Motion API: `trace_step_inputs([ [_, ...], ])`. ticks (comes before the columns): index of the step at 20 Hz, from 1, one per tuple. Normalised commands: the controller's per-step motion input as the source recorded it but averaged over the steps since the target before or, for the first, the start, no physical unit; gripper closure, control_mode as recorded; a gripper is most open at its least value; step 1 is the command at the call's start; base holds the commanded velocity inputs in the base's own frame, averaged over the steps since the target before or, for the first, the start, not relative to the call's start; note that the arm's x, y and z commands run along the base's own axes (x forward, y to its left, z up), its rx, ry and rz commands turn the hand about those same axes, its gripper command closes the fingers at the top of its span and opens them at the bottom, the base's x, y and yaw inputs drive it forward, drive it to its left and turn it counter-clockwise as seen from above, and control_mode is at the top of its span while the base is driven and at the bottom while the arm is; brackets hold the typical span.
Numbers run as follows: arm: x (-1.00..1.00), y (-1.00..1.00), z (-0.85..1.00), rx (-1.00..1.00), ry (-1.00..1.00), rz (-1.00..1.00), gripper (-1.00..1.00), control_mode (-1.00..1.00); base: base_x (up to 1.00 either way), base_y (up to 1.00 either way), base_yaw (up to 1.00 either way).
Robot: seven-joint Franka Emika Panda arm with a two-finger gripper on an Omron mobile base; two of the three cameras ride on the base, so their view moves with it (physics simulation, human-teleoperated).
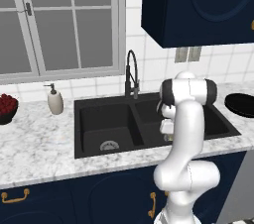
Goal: Pick the pan and sponge and place them into the sink. Then turn on the water.
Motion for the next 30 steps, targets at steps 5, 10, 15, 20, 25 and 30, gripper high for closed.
trace_step_inputs([
  [5, 0.24, 0.01, -0.44, 0.06, 0.0, 0.0, 1.0, -1.0, 0.0, 0.0, 0.0],
  [10, 0.27, 0.17, -0.17, 0.0, 0.0, 0.0, -1.0, -1.0, 0.0, 0.0, 0.0],
  [15, 0.31, 0.11, -0.07, 0.0, 0.0, 0.0, -1.0, -1.0, 0.0, 0.0, 0.0],
  [20, 0.15, 0.0, -0.03, 0.01, 0.0, 0.0, -1.0, -1.0, 0.0, 0.0, 0.0],
  [25, 0.3, 0.0, -0.26, 0.0, 0.0, 0.0, -1.0, -1.0, 0.0, 0.0, 0.0],
  [30, -0.12, -0.07, 0.27, 0.0, -0.04, 0.0, -1.0, -1.0, 0.0, 0.0, 0.0],
])
